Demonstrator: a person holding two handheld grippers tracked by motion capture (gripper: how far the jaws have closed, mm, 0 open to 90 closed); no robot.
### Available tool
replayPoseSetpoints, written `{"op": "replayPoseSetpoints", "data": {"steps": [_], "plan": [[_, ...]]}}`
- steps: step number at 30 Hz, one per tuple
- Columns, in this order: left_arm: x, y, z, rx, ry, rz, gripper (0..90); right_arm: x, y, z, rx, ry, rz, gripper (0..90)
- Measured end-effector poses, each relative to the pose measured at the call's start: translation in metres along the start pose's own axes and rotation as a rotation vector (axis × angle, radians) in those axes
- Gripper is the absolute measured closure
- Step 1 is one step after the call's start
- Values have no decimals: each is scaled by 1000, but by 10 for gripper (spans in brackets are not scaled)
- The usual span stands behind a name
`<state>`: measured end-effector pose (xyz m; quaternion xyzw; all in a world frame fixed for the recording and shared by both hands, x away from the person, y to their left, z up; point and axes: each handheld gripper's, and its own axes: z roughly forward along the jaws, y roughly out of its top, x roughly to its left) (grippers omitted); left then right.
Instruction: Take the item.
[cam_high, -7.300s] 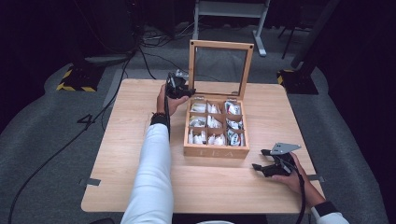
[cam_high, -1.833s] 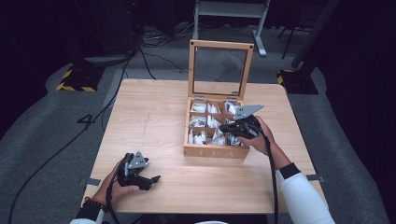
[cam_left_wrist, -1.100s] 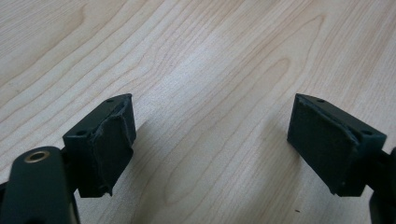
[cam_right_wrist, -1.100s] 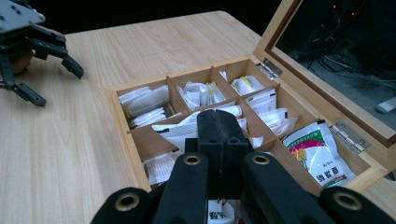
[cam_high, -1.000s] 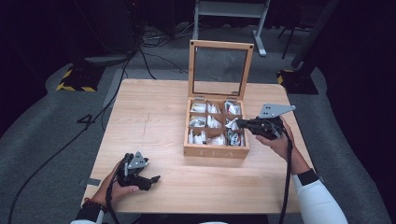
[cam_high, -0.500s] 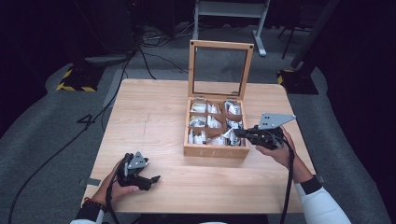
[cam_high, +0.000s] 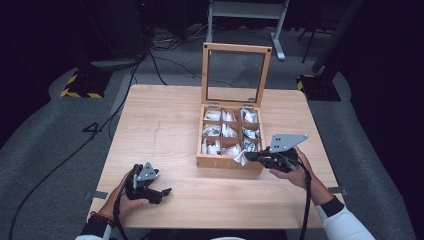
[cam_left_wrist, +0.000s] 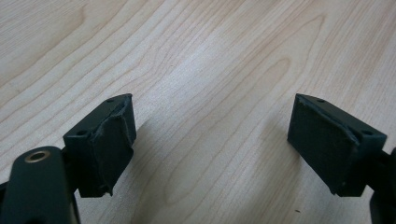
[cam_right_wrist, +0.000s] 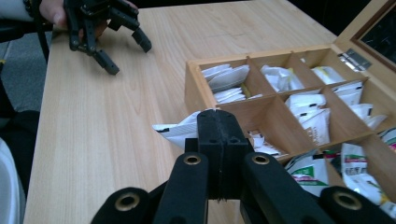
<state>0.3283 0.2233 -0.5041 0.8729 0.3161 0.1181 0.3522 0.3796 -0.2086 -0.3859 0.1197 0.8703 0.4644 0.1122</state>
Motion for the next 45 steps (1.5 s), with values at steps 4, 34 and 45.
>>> {"op": "replayPoseSetpoints", "data": {"steps": [4,34,45], "plan": [[0,0,0,0,0,0,158,6,-5,5,12,21,-2,900],[0,0,0,0,0,0,158,27,-54,44,164,117,7,900],[0,0,0,0,0,0,158,30,-60,44,170,130,5,900]]}}
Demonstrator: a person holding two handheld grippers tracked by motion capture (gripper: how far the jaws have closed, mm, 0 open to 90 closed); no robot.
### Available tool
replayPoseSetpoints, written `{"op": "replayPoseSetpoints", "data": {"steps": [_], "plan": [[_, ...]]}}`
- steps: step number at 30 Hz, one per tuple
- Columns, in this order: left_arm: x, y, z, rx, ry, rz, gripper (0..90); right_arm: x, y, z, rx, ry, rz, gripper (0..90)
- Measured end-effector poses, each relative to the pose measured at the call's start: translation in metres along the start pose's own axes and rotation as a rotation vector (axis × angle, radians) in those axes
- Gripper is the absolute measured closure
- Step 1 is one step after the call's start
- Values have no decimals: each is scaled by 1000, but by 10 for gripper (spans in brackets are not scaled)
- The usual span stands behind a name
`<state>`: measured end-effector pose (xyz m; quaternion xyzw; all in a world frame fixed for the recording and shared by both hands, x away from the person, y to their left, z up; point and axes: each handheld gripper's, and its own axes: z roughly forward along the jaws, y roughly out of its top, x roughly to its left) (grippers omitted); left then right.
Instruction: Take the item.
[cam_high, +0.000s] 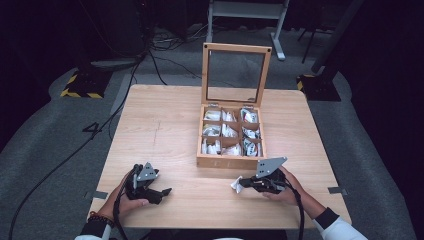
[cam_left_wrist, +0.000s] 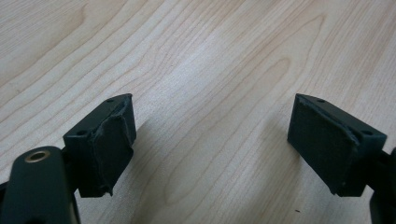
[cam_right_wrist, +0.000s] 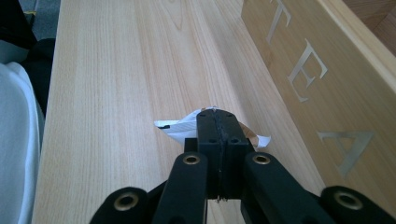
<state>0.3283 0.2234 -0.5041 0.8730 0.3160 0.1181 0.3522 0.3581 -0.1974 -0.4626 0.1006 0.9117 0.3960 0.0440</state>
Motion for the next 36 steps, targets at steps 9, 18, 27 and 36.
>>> {"op": "replayPoseSetpoints", "data": {"steps": [9,18,27,36], "plan": [[0,0,0,0,0,0,158,10,-8,6,31,29,-18,894],[0,0,0,0,0,0,158,11,-12,14,58,52,-12,877],[0,0,0,0,0,-1,158,10,-17,23,83,60,-2,846],[0,0,0,0,0,-1,158,10,-18,19,74,71,14,745]]}}
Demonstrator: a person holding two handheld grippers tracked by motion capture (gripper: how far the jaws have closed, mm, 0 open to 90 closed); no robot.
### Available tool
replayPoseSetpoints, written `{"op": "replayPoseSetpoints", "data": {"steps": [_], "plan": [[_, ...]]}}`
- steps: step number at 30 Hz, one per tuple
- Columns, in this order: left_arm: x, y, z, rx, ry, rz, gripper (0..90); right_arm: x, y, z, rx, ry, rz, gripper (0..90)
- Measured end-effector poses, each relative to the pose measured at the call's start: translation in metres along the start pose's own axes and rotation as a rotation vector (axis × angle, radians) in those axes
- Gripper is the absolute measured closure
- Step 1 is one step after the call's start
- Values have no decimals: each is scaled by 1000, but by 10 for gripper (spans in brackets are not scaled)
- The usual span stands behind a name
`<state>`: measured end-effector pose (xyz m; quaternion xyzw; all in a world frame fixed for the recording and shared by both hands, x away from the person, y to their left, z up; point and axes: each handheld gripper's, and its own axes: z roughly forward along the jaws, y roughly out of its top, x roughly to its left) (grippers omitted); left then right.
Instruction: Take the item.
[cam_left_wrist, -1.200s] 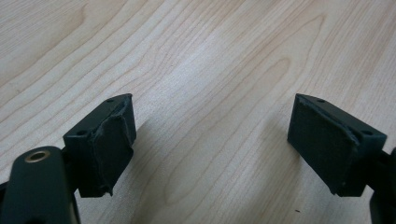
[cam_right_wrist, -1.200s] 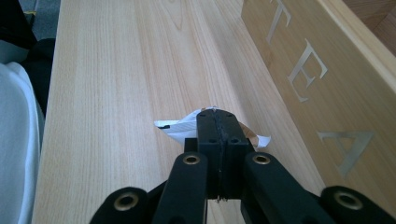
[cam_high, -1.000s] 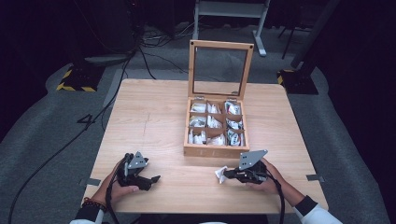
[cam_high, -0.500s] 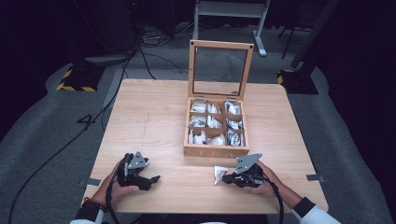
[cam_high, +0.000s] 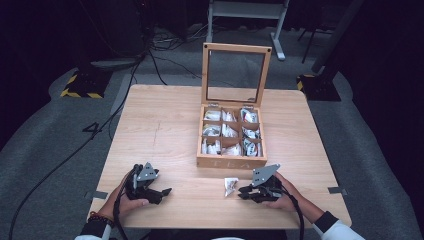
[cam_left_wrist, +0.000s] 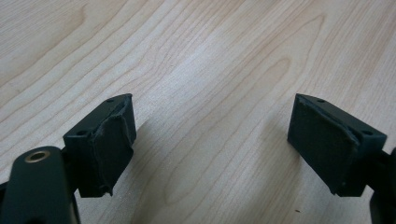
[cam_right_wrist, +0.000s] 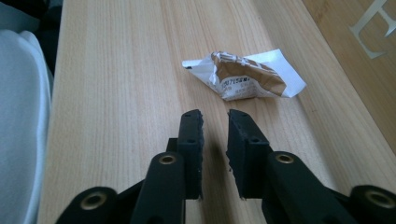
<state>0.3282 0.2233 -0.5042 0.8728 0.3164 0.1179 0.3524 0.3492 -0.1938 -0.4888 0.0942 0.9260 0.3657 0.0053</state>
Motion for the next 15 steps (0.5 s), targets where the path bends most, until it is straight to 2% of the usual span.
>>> {"op": "replayPoseSetpoints", "data": {"steps": [6,10,15], "plan": [[0,0,0,0,0,1,158,1,-1,-7,-14,-26,8,667],[0,0,0,1,1,0,158,-1,-5,-19,-42,-54,35,633],[0,0,0,1,4,3,158,-3,-8,-36,-69,-96,47,601]]}}
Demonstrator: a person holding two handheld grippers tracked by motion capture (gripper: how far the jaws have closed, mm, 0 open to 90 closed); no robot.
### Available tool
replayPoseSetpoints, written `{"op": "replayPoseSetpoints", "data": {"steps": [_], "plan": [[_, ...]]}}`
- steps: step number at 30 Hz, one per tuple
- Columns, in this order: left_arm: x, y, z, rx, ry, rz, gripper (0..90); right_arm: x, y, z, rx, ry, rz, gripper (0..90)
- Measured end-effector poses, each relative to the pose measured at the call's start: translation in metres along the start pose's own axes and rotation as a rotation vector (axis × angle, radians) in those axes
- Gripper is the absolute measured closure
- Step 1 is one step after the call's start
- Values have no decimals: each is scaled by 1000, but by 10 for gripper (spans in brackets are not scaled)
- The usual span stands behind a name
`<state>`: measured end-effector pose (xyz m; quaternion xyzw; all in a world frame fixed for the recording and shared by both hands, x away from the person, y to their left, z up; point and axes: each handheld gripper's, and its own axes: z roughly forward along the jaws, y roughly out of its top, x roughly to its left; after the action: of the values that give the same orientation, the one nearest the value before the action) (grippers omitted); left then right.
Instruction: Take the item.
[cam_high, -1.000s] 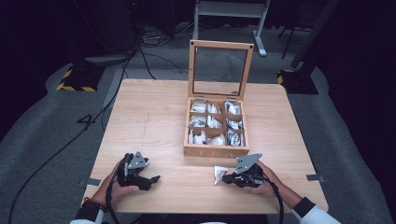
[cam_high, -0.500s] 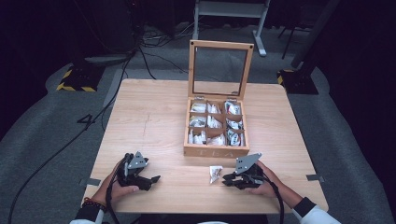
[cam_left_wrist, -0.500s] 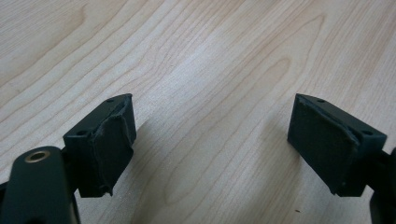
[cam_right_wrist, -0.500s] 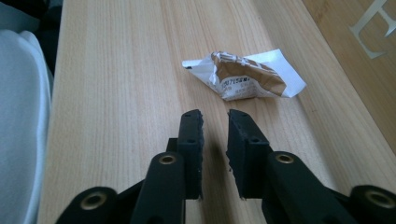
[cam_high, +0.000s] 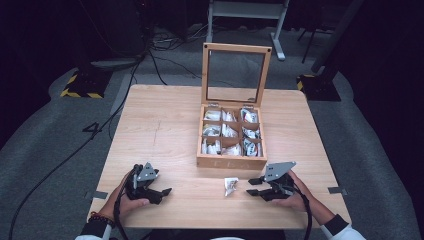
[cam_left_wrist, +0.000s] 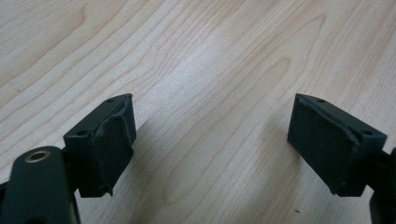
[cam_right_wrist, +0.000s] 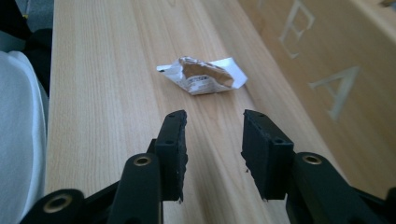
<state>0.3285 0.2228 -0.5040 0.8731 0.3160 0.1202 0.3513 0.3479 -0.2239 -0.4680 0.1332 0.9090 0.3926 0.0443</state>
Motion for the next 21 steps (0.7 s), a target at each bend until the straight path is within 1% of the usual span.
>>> {"op": "replayPoseSetpoints", "data": {"steps": [2,4,6,10,12,14,15,17,19,21], "plan": [[0,1,0,4,-2,-1,157,-2,-1,-7,-15,-20,6,598],[0,3,0,19,1,-4,157,-4,-2,-13,-27,-31,12,583],[-1,6,1,37,12,-15,157,-5,-2,-18,-35,-45,15,563],[-2,9,1,50,11,-28,161,-7,-4,-28,-53,-74,15,521],[-2,11,1,40,-12,-39,163,-9,-5,-34,-65,-85,26,500],[-2,16,1,25,-11,-30,173,-10,-6,-40,-75,-99,30,472],[-2,18,0,20,-6,-35,176,-11,-7,-43,-77,-108,32,457],[-1,22,-1,5,-9,-26,178,-15,-10,-48,-81,-142,45,424],[0,26,-1,1,2,-31,178,-19,-12,-54,-89,-174,63,393],[4,30,-2,-2,10,-26,178,-24,-14,-61,-105,-213,84,371]]}}
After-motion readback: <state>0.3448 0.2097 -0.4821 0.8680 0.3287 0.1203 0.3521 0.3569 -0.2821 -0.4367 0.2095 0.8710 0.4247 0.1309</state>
